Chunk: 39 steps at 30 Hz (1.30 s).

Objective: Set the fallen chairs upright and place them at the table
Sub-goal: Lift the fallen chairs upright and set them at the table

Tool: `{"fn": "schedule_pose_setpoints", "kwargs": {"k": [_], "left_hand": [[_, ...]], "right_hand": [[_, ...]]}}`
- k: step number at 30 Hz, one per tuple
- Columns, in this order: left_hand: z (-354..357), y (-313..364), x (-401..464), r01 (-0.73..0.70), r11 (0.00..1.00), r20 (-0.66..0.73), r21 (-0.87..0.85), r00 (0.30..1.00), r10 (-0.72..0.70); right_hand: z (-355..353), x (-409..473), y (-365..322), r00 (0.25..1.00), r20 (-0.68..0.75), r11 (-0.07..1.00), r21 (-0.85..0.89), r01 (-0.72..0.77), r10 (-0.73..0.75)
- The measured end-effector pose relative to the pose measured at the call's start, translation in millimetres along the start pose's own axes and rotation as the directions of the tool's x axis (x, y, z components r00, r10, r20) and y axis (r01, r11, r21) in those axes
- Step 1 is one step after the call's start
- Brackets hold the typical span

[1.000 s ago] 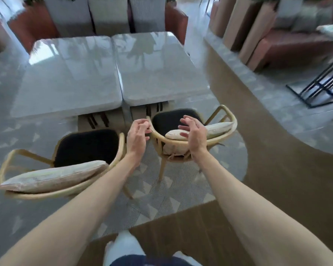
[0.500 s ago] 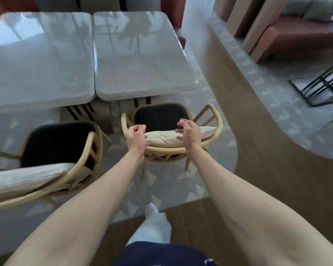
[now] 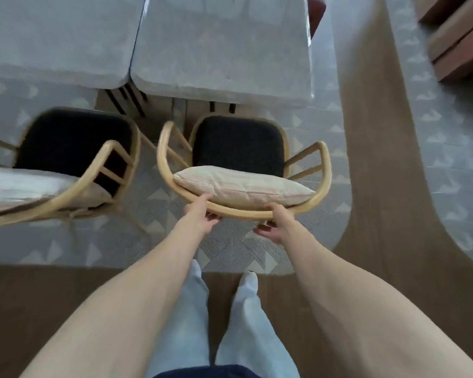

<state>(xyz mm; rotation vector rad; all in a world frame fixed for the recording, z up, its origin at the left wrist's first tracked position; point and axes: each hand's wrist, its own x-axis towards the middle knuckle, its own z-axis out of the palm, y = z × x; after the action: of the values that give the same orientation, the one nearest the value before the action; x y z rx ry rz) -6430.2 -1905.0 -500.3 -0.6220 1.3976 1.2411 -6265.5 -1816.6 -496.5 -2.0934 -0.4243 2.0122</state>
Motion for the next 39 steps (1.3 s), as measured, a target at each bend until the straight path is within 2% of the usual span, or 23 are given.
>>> {"fn": "schedule_pose_setpoints", "kwargs": {"k": [2, 5, 8, 13, 21, 39], "left_hand": [[5, -3, 10, -0.001, 0.999, -0.038, -0.037, 0.999, -0.001], [6, -7, 25, 0.005, 0.997, -0.063, -0.073, 0.998, -0.010], [2, -10, 34, 0.003, 0.998, -0.076, -0.055, 0.997, -0.007], [-4, -4, 35, -0.028, 0.999, -0.136, 0.017, 0.990, 0.030], [-44, 19, 39, -0.057, 0.997, -0.204, 0.043, 0.977, 0.064], [-114, 62, 49, -0.046, 0.999, -0.180, 0.017, 0.983, 0.048]], "right_hand": [[-4, 17, 0, 0.999, 0.035, 0.995, 0.091, -0.037, 0.034], [-8, 32, 3, 0.991, 0.098, 0.992, 0.076, -0.098, 0.091], [-11, 42, 5, 0.984, 0.134, 0.982, 0.132, -0.132, 0.114], [1, 44, 9, 0.993, 0.053, 0.980, 0.163, -0.115, 0.108], [35, 22, 39, 0.991, 0.054, 0.974, 0.190, -0.127, 0.119], [107, 4, 66, 0.991, 0.100, 0.978, 0.179, -0.110, 0.093]]}}
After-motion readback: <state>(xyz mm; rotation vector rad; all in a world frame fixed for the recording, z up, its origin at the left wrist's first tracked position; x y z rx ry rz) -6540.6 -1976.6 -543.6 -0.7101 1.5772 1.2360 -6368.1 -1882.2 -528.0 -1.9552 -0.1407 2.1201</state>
